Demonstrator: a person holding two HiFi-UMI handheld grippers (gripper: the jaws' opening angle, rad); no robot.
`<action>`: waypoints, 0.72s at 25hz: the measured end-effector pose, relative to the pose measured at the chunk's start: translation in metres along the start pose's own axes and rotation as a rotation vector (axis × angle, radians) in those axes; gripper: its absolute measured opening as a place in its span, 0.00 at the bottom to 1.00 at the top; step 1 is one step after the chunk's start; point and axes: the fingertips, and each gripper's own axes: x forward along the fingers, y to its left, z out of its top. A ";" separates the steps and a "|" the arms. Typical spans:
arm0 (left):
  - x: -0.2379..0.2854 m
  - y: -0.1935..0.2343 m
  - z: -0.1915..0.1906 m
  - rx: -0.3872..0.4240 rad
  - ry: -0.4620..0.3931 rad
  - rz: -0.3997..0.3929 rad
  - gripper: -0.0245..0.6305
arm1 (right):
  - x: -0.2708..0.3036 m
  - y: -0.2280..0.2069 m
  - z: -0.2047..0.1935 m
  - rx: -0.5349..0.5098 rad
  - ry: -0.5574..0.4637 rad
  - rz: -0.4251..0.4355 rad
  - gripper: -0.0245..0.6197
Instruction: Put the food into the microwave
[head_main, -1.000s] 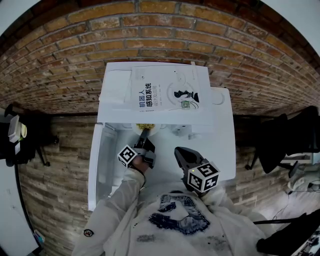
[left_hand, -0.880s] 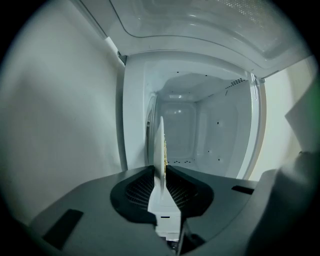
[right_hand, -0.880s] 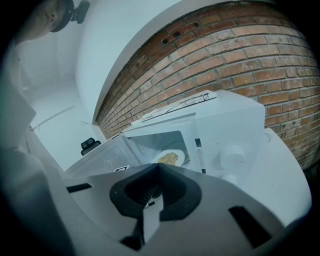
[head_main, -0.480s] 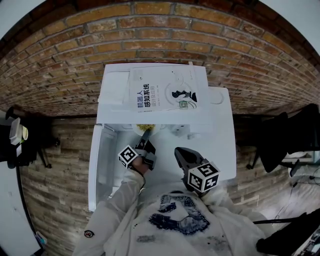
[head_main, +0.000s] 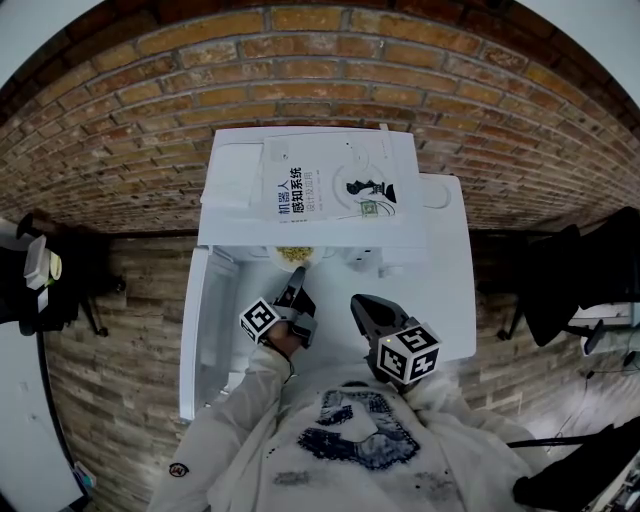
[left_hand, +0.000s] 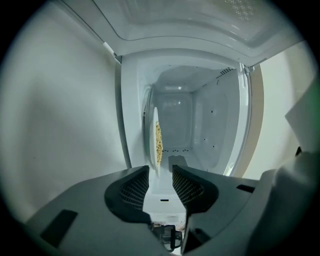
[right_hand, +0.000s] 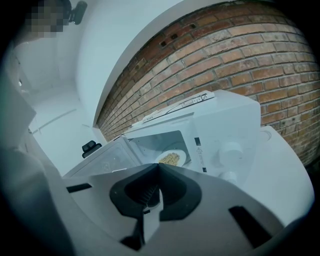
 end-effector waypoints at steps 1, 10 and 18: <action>0.000 0.000 0.000 0.000 -0.002 -0.003 0.27 | 0.000 0.000 0.000 0.000 0.000 0.001 0.06; -0.004 0.004 0.000 -0.006 -0.002 0.011 0.07 | -0.003 -0.002 0.000 0.004 -0.005 -0.005 0.06; -0.004 0.007 0.001 0.006 0.006 0.031 0.07 | -0.001 -0.004 0.001 0.013 -0.001 -0.007 0.06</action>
